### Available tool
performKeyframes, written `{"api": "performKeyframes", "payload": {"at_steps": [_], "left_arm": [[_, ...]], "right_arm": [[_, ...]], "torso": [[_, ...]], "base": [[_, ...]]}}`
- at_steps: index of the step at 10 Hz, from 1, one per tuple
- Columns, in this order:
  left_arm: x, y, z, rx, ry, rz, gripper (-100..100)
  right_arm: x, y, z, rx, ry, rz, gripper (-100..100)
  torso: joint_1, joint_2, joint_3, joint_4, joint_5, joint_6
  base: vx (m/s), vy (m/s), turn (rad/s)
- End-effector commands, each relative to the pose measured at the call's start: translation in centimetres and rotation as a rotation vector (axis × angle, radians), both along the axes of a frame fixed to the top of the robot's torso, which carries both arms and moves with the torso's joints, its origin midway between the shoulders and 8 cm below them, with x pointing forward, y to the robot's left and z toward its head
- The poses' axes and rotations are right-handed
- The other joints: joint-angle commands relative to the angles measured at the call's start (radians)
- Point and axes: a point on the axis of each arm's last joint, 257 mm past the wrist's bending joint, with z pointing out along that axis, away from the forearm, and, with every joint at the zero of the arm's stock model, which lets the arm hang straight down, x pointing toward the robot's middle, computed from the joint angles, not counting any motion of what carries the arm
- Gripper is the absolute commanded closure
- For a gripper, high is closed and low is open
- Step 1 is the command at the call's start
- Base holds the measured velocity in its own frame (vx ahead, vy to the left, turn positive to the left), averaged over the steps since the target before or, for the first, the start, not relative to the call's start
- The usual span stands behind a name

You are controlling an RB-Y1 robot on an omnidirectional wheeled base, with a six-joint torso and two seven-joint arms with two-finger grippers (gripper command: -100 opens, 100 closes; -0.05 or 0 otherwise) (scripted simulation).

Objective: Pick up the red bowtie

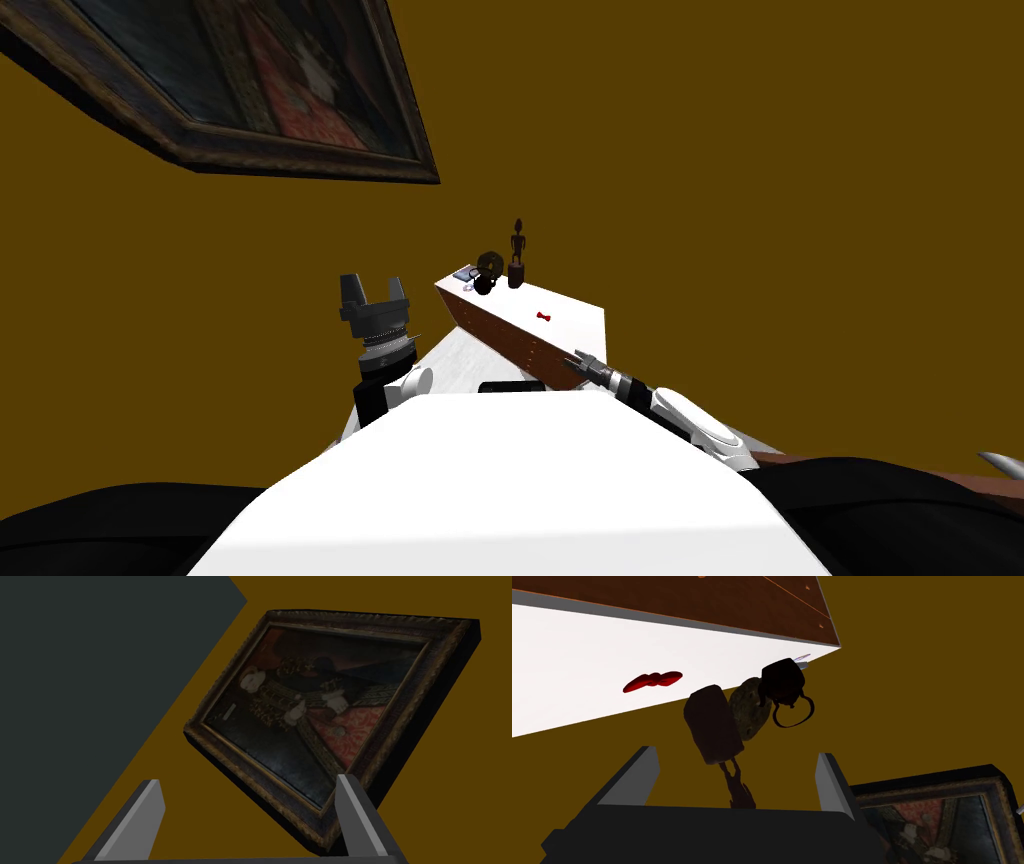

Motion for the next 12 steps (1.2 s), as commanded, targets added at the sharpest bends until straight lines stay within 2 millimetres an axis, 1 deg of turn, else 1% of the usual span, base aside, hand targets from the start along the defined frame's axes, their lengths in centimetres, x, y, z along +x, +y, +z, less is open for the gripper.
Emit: {"api": "performKeyframes", "payload": {"at_steps": [1, 2, 4, 5, 6, 7, 8, 9, 10, 12], "left_arm": [[0.0, 0.0, 0.0, 0.000, 0.000, 0.000, 0], [0.0, 0.0, 0.0, 0.000, 0.000, 0.000, 0], [0.0, 0.0, 0.0, 0.000, 0.000, 0.000, 0], [0.0, 0.0, 0.0, 0.000, 0.000, 0.000, 0], [0.0, 0.0, 0.0, 0.000, 0.000, 0.000, 0], [0.0, 0.0, 0.0, 0.000, 0.000, 0.000, 0], [0.0, 0.0, 0.0, 0.000, 0.000, 0.000, 0], [0.0, 0.0, 0.0, 0.000, 0.000, 0.000, 0], [0.0, 0.0, 0.0, 0.000, 0.000, 0.000, 0], [0.0, 0.0, 0.0, 0.000, 0.000, 0.000, 0]], "right_arm": [[-0.9, -1.3, -1.5, -0.049, 0.029, 0.013, -100], [-1.8, -2.8, -2.8, -0.115, 0.058, 0.043, -100], [-2.2, -3.4, -3.4, -0.130, 0.071, 0.039, -100], [-3.3, -5.6, -5.0, -0.207, 0.110, 0.065, -100], [-3.4, -5.8, -5.1, -0.209, 0.114, 0.062, -100], [-4.2, -7.5, -6.0, -0.278, 0.139, 0.095, -100], [-4.6, -8.3, -6.6, -0.286, 0.156, 0.082, -100], [-5.7, -10.9, -7.8, -0.359, 0.197, 0.098, -100], [-6.3, -12.8, -8.2, -0.412, 0.218, 0.115, -100], [-6.9, -13.7, -8.8, -0.433, 0.237, 0.112, -100]], "torso": [[0.000, 0.000, 0.000, 0.000, 0.000, 0.000], [0.000, 0.000, 0.000, 0.000, 0.000, 0.001], [0.000, 0.000, 0.000, 0.000, 0.000, 0.001], [-0.001, 0.001, 0.000, 0.000, 0.000, 0.001], [0.000, 0.000, 0.000, 0.000, 0.000, 0.000], [0.000, 0.000, 0.000, 0.000, 0.000, 0.001], [0.002, -0.001, 0.000, 0.000, 0.000, 0.000], [0.001, 0.000, 0.000, 0.000, 0.000, 0.001], [0.001, -0.001, 0.000, 0.000, 0.000, 0.000], [0.003, -0.002, -0.001, -0.001, 0.001, 0.001]], "base": [[0.019, 0.022, 0.105], [0.017, 0.036, 0.192], [0.017, 0.018, 0.049], [0.031, 0.028, 0.179], [0.029, 0.029, 0.135], [0.024, 0.052, 0.256], [0.023, 0.041, 0.113], [0.039, 0.046, 0.200], [0.059, 0.082, 0.368], [0.047, 0.043, 0.039]]}}
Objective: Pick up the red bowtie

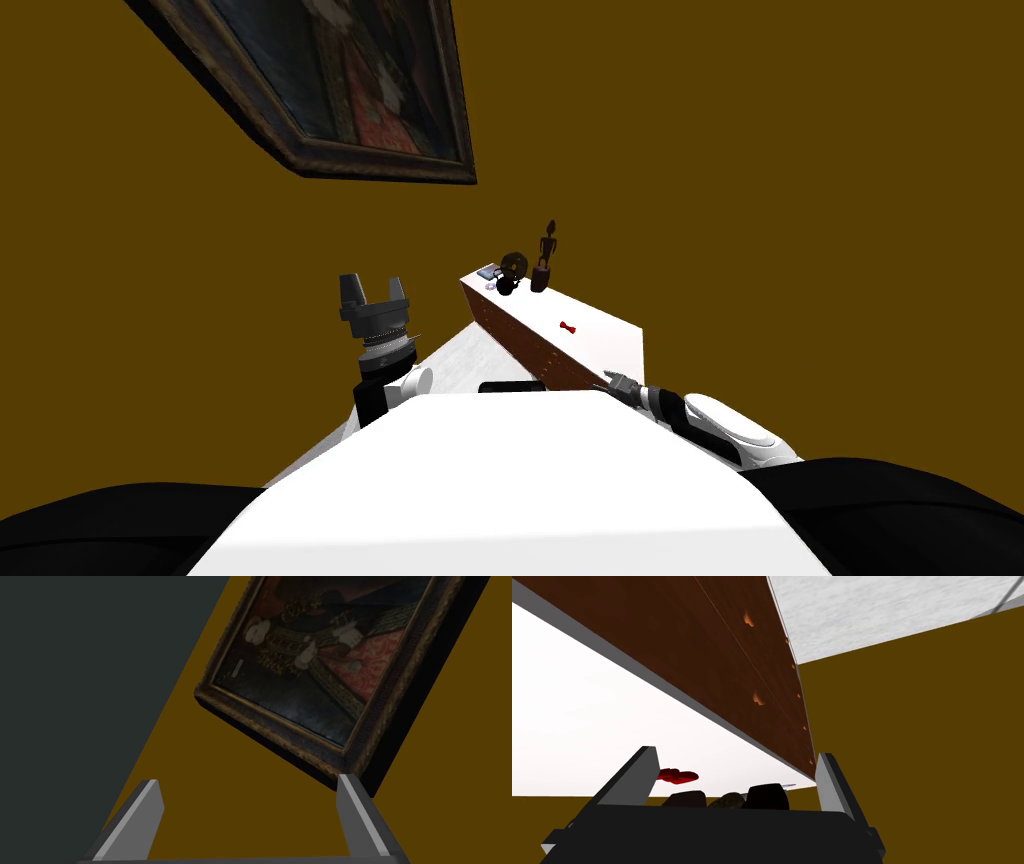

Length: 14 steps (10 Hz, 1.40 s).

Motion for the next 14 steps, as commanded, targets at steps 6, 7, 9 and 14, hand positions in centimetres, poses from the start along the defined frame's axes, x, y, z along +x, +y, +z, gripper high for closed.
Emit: {"api": "performKeyframes", "payload": {"at_steps": [6, 7, 9, 14], "left_arm": [[0.0, 0.0, 0.0, 0.000, 0.000, 0.000, 0], [0.0, 0.0, 0.0, 0.000, 0.000, 0.000, 0], [0.0, 0.0, 0.0, 0.000, 0.000, 0.000, 0], [0.0, 0.0, 0.0, 0.000, 0.000, 0.000, 0]], "right_arm": [[-3.6, -10.3, -2.0, -0.252, 0.131, 0.027, -100], [-4.0, -10.8, -2.1, -0.257, 0.140, 0.017, -100], [-5.5, -15.2, -2.2, -0.353, 0.190, 0.010, -100], [-7.9, -21.5, -1.8, -0.486, 0.262, -0.026, -100]], "torso": [[0.002, -0.002, -0.001, 0.000, 0.001, 0.000], [0.004, -0.003, -0.002, -0.001, 0.001, -0.001], [0.002, -0.002, -0.001, 0.000, 0.000, -0.001], [0.004, -0.003, -0.002, -0.001, 0.001, -0.001]], "base": [[0.058, 0.066, 0.218], [0.070, 0.070, 0.127], [0.084, 0.080, 0.308], [0.107, 0.088, 0.234]]}}
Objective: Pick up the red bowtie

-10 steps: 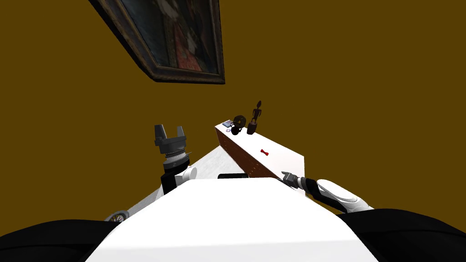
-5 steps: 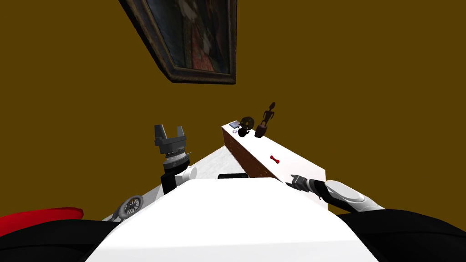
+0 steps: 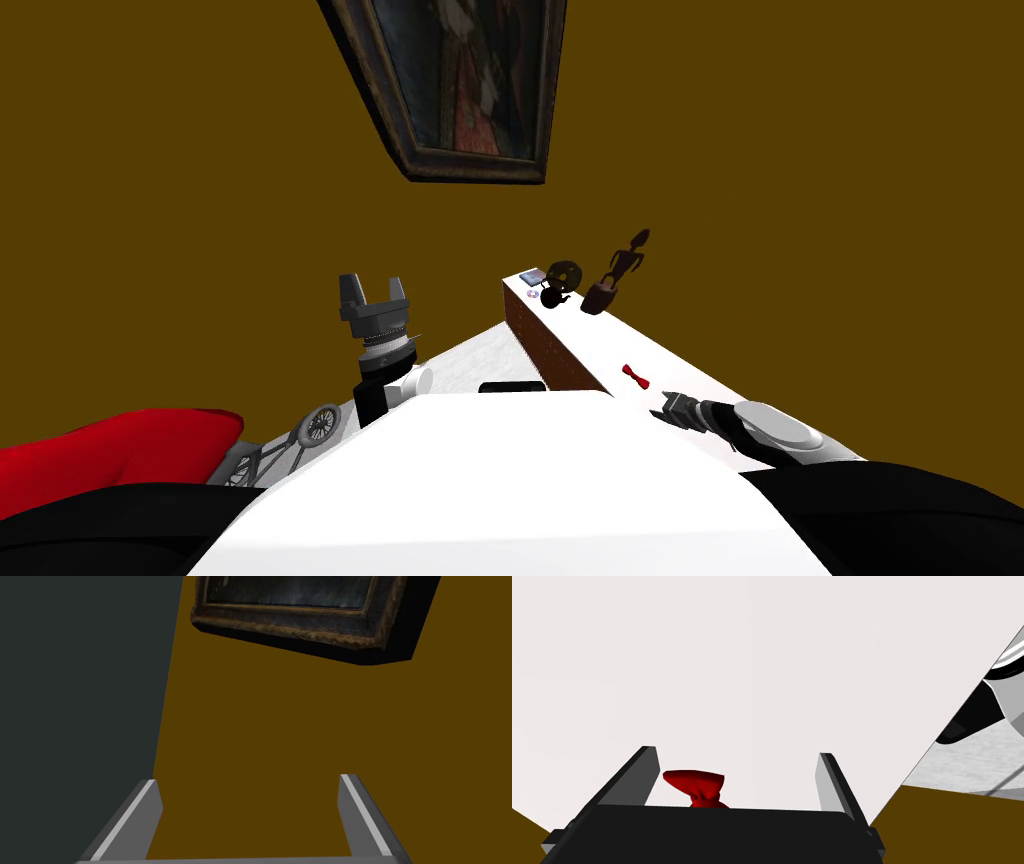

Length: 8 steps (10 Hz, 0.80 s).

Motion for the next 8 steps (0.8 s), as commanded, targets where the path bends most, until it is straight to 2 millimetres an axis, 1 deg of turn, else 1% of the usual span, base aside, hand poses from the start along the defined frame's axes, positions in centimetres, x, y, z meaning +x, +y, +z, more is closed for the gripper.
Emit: {"api": "performKeyframes", "payload": {"at_steps": [1, 2, 3, 4, 5, 6, 7, 8], "left_arm": [[0.0, 0.0, 0.0, 0.000, 0.000, 0.000, 0], [0.0, 0.0, 0.0, 0.000, 0.000, 0.000, 0], [0.0, 0.0, 0.0, 0.000, 0.000, 0.000, 0], [0.0, 0.0, 0.0, 0.000, 0.000, 0.000, 0], [0.0, 0.0, 0.0, 0.000, 0.000, 0.000, 0], [0.0, 0.0, 0.0, 0.000, 0.000, 0.000, 0], [0.0, 0.0, 0.0, 0.000, 0.000, 0.000, 0], [0.0, 0.0, 0.0, 0.000, 0.000, 0.000, 0]], "right_arm": [[-0.6, -1.9, 0.1, -0.040, 0.017, -0.018, -100], [-0.6, -1.9, 0.1, -0.040, 0.017, -0.018, -100], [-0.9, -2.8, 0.2, -0.058, 0.024, -0.027, -100], [-1.4, -3.8, 0.2, -0.079, 0.032, -0.042, -100], [-1.1, -3.2, 0.1, -0.066, 0.028, -0.032, -100], [-1.1, -3.3, 0.1, -0.069, 0.028, -0.034, 0], [-1.1, -3.4, -0.3, -0.071, 0.026, -0.031, -100], [-1.1, -3.4, -0.6, -0.072, 0.025, -0.030, -100]], "torso": [[0.000, 0.000, 0.000, 0.000, 0.000, 0.000], [0.001, 0.000, 0.000, 0.000, 0.000, 0.000], [-0.001, 0.003, 0.002, 0.000, 0.000, 0.001], [-0.002, 0.004, 0.002, 0.001, 0.000, 0.001], [-0.001, 0.002, 0.001, 0.001, 0.000, 0.000], [-0.002, 0.005, 0.002, 0.001, 0.000, 0.001], [-0.004, 0.007, 0.004, 0.001, -0.001, 0.001], [-0.005, 0.008, 0.004, 0.002, -0.001, 0.001]], "base": [[0.107, 0.097, 0.225], [0.070, 0.055, 0.053], [0.059, 0.040, 0.100], [0.100, 0.070, 0.261], [0.054, 0.031, 0.057], [0.009, 0.005, -0.010], [0.015, -0.003, -0.011], [0.022, -0.006, -0.016]]}}
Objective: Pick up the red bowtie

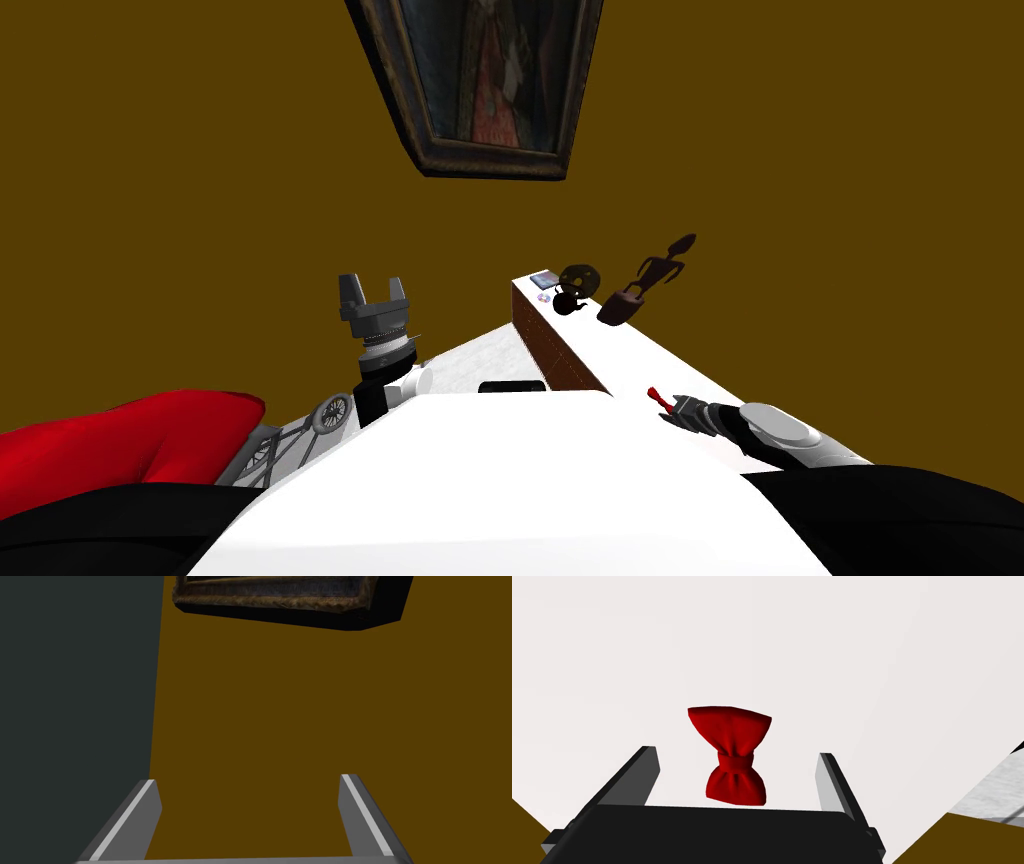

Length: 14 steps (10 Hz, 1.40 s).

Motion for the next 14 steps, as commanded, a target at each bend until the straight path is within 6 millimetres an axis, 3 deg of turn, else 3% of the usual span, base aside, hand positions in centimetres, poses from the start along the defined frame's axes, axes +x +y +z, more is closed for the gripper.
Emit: {"api": "performKeyframes", "payload": {"at_steps": [1, 6, 7, 11, 12, 13, 14], "left_arm": [[0.0, 0.0, 0.0, 0.000, 0.000, 0.000, 0], [0.0, 0.0, 0.0, 0.000, 0.000, 0.000, 0], [0.0, 0.0, 0.0, 0.000, 0.000, 0.000, 0], [0.0, 0.0, 0.0, 0.000, 0.000, 0.000, 0], [0.0, 0.0, 0.0, 0.000, 0.000, 0.000, 0], [0.0, 0.0, 0.0, 0.000, 0.000, 0.000, 0], [0.0, 0.0, 0.0, 0.000, 0.000, 0.000, 0]], "right_arm": [[-0.1, 0.0, -0.7, -0.001, 0.000, 0.005, -100], [-0.2, 0.1, -1.9, 0.004, 0.002, 0.007, -100], [-0.2, 0.2, -1.9, 0.004, 0.003, 0.010, 100], [-0.1, 0.2, -1.9, 0.004, 0.001, 0.011, 100], [-0.1, 0.2, -1.9, 0.004, 0.001, 0.011, 0], [-0.2, 0.2, -1.6, 0.003, 0.002, 0.009, 100], [-0.2, 0.1, -1.3, 0.001, 0.001, 0.008, 100]], "torso": [[0.000, 0.000, 0.000, 0.000, 0.000, 0.000], [-0.005, -0.002, -0.001, -0.001, -0.006, -0.001], [-0.006, -0.001, -0.001, 0.000, -0.006, -0.001], [-0.009, -0.001, -0.001, -0.001, -0.008, -0.001], [-0.009, -0.001, -0.001, -0.001, -0.008, -0.001], [-0.009, -0.001, -0.001, -0.001, -0.008, -0.001], [-0.009, 0.000, 0.000, -0.001, -0.008, -0.001]], "base": [[0.025, -0.007, -0.018], [0.022, -0.006, -0.013], [0.000, 0.000, 0.000], [0.000, 0.000, 0.000], [0.000, 0.000, 0.000], [-0.013, 0.001, 0.017], [-0.022, 0.003, 0.018]]}}
